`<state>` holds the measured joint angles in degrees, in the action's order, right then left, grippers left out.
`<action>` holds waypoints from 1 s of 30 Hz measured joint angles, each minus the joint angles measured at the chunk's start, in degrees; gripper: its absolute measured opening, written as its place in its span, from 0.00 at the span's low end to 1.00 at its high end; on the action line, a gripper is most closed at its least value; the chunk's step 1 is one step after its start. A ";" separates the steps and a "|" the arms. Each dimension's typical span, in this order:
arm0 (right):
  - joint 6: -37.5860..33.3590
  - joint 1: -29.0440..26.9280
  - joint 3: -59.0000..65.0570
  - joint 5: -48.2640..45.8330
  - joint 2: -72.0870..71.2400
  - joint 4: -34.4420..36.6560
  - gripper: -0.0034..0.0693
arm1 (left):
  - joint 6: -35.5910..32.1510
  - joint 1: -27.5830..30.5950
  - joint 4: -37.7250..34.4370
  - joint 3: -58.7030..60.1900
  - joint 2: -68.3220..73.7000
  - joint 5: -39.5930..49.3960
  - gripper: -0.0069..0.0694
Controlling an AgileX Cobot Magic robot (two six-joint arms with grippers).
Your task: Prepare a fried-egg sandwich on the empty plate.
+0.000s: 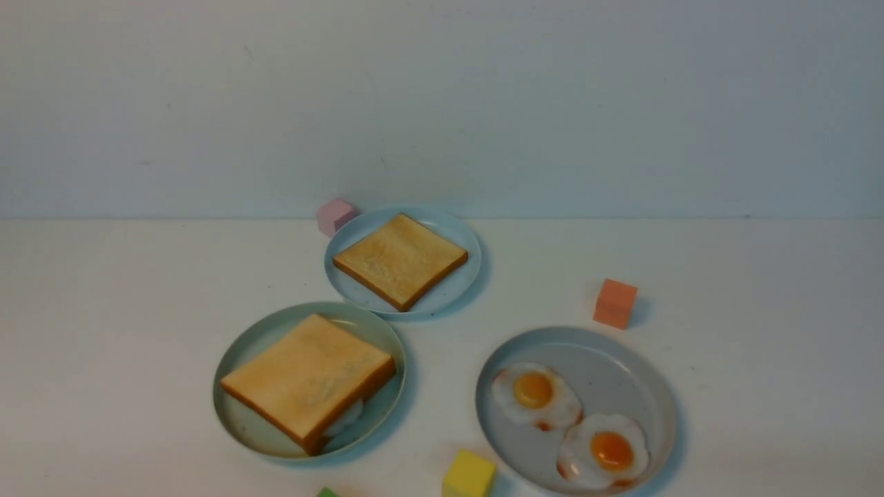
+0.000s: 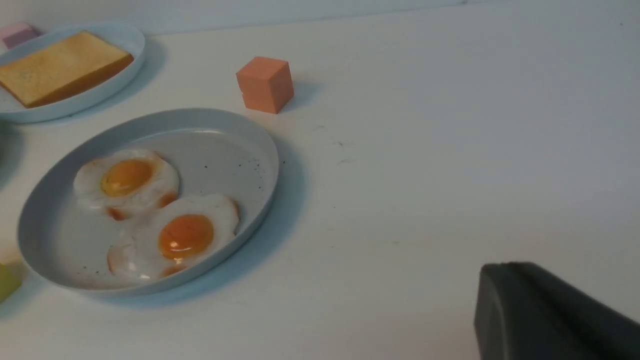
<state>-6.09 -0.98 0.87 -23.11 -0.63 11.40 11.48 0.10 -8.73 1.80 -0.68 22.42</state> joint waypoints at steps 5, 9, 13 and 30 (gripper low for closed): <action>0.00 0.00 0.00 0.00 0.00 0.04 0.07 | 0.00 0.00 -0.38 0.00 0.00 0.01 0.07; 0.00 0.00 0.00 0.00 0.00 0.04 0.07 | 0.00 0.00 -0.45 0.00 0.00 0.01 0.07; 0.00 0.00 0.00 0.00 0.00 0.11 0.08 | 0.00 0.00 -0.49 0.00 0.00 0.06 0.07; 0.00 0.00 0.00 0.00 0.00 0.17 0.10 | 0.00 0.00 -0.49 0.00 0.00 0.06 0.07</action>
<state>-6.09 -0.98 0.87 -23.11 -0.63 11.56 11.48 0.10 -9.22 1.80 -0.68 22.47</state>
